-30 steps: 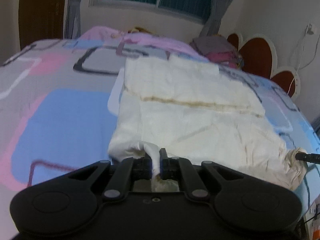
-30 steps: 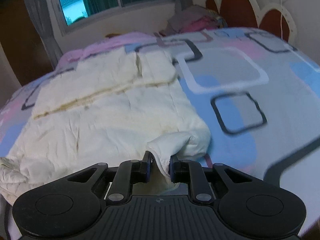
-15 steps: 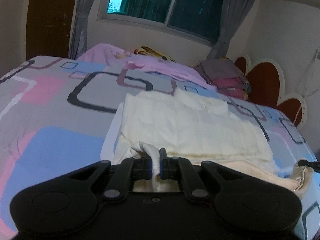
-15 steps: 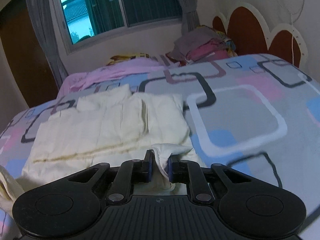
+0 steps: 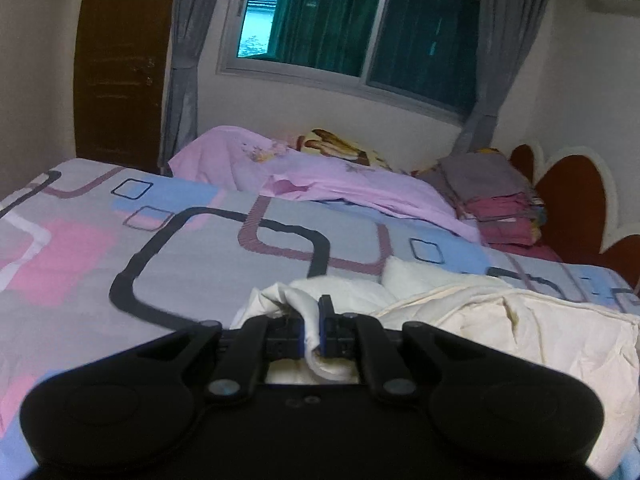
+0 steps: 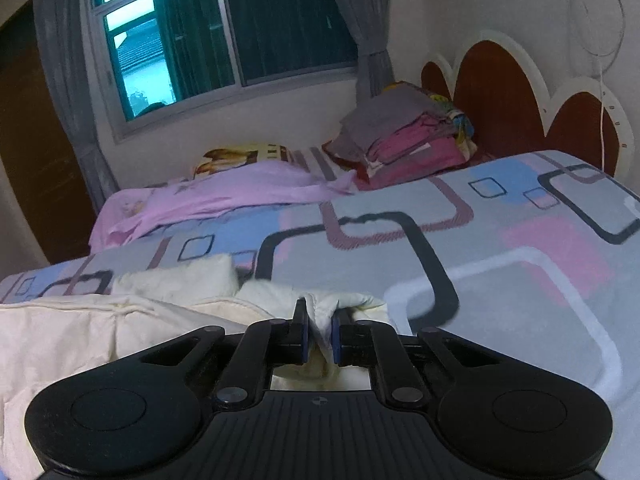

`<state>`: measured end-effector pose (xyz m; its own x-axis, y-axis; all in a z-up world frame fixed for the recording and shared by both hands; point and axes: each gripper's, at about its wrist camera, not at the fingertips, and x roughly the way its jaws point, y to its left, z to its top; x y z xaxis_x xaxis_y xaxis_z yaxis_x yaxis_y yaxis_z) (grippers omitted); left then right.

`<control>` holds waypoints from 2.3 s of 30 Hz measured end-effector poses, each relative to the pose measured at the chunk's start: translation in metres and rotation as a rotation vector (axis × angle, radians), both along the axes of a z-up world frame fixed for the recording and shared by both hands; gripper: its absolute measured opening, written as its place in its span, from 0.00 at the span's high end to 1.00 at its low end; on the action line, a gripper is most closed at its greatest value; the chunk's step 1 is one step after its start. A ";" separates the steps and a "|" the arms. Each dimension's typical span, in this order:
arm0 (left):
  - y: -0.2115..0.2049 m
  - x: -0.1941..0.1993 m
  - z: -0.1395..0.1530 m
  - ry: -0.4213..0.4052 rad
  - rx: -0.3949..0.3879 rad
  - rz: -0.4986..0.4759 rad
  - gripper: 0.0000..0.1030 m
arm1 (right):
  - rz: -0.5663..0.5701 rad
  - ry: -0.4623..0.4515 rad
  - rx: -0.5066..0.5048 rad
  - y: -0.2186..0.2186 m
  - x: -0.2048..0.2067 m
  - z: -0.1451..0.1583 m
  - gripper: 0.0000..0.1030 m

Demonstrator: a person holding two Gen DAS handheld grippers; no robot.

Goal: Fold large clothes
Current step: 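Lift the hem with both tools and fold it over toward the collar, then open both tools to release the folded hem, then smooth the folded jacket flat with both open tools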

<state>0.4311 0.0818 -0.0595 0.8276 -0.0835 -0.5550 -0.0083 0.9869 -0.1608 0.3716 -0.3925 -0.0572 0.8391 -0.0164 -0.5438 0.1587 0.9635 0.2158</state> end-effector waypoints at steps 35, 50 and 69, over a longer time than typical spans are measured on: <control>-0.027 0.066 -0.029 -0.040 0.241 0.092 0.03 | 0.002 -0.113 -0.123 0.013 0.058 -0.017 0.32; -0.087 0.046 -0.046 -0.017 0.209 -0.106 0.23 | 0.189 -0.096 -0.229 0.099 0.063 -0.042 0.43; -0.074 0.087 -0.116 -0.038 0.231 0.017 0.15 | 0.094 0.014 -0.297 0.062 0.134 -0.136 0.42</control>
<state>0.5182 0.0082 -0.1757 0.8486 0.0566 -0.5259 -0.0238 0.9973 0.0689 0.5053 -0.3301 -0.1933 0.8371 -0.0994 -0.5380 0.0672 0.9946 -0.0793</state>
